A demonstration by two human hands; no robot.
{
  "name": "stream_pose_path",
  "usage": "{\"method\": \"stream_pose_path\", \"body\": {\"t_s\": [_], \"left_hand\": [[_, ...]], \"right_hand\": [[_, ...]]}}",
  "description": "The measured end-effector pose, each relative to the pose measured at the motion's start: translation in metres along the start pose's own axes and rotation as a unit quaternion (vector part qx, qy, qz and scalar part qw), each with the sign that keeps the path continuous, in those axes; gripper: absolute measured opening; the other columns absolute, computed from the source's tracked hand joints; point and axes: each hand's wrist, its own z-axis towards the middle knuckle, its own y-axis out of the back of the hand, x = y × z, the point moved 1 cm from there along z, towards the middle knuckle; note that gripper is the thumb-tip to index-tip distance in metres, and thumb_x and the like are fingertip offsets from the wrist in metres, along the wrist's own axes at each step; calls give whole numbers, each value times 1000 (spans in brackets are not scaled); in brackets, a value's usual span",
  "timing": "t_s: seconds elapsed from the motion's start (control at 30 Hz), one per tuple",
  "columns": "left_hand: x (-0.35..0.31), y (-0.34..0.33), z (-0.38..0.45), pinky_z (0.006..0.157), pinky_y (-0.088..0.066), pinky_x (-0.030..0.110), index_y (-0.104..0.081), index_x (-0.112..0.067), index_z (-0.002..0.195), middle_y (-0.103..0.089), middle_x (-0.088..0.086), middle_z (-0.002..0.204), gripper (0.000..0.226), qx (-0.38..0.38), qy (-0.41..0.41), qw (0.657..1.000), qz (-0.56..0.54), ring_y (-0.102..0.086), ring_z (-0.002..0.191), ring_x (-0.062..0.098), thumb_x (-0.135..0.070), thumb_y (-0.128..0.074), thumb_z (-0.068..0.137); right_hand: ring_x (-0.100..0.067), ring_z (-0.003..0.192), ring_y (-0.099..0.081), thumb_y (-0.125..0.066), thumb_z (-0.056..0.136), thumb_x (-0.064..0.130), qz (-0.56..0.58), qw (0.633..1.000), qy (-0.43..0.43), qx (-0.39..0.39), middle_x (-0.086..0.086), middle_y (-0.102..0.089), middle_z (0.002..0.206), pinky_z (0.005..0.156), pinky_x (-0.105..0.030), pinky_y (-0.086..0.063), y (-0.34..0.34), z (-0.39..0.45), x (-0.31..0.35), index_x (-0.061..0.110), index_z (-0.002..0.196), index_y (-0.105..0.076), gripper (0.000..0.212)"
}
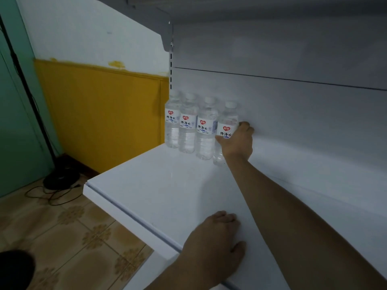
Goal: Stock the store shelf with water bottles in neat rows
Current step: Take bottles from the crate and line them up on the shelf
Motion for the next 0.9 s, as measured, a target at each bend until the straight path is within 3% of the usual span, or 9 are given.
{"method": "stream_pose_path", "body": {"t_s": [0.07, 0.13, 0.2, 0.3, 0.4, 0.5, 0.7, 0.9], "left_hand": [[-3, 2, -2, 112, -23, 19, -53, -17, 131, -47, -5, 142, 79, -1, 6, 1000, -8, -34, 136, 14, -56, -17, 72], [-6, 5, -3, 109, -19, 13, -54, -15, 130, -49, -3, 140, 56, 0, 21, 1000, -21, -36, 134, 13, -46, -33, 88], [-9, 8, -5, 109, -22, 16, -56, -11, 127, -52, 1, 136, 45, 6, 36, 999, -37, -40, 130, 15, -35, -43, 92], [-14, 8, -8, 109, -33, 27, -56, -13, 129, -52, 2, 137, 48, -1, 60, 996, -61, -45, 127, 17, -38, -44, 90], [-30, 12, -16, 112, -25, 19, -50, -23, 137, -47, -9, 143, 46, -59, 97, 983, -144, -42, 131, 9, -40, -49, 93], [-62, 18, -20, 107, -22, 13, -48, -23, 137, -47, -9, 142, 45, -109, 55, 977, -177, -42, 129, 7, -35, -51, 95], [-174, 5, -23, 104, -26, 14, -49, -16, 135, -50, -3, 140, 41, -81, -61, 956, -276, -46, 127, 11, -23, -53, 95], [-319, -40, -65, 105, -24, 17, -45, -18, 139, -45, -4, 144, 43, 13, -248, 925, -286, -41, 131, 12, -22, -50, 96]], "right_hand": [[-32, 113, -56, -85, 71, 36, 10, 1000, -1, 24, -12, -47, 127, 85, -42, -50, 9, -3, -5, 6, 124, -43, 74], [-31, 115, -55, -82, 75, 36, 11, 999, 9, 36, -13, -47, 130, 87, -39, -48, 23, -11, -11, 6, 128, -43, 72], [-30, 117, -55, -79, 78, 35, 13, 999, 23, 45, -12, -49, 132, 90, -38, -46, 39, -22, -17, 6, 133, -43, 71], [-28, 119, -54, -74, 82, 34, 19, 998, 20, 65, -10, -51, 134, 94, -36, -44, 71, -43, -26, 8, 136, -45, 67], [-23, 113, -58, -69, 85, 29, 44, 995, 4, 86, -5, -58, 125, 96, -36, -48, 116, -73, -41, 12, 129, -54, 50], [-18, 110, -58, -69, 86, 28, 51, 995, -8, 82, -1, -59, 123, 95, -34, -48, 175, -110, -64, 14, 128, -55, 46], [-15, 110, -57, -69, 89, 27, 30, 996, -79, -27, 0, -59, 127, 88, -25, -44, 321, -178, -114, 14, 130, -54, 45], [-16, 102, -61, -69, 88, 27, -6, 962, -160, -221, 0, -62, 118, 87, -30, -49, 485, -266, -160, 13, 126, -59, 42]]}}
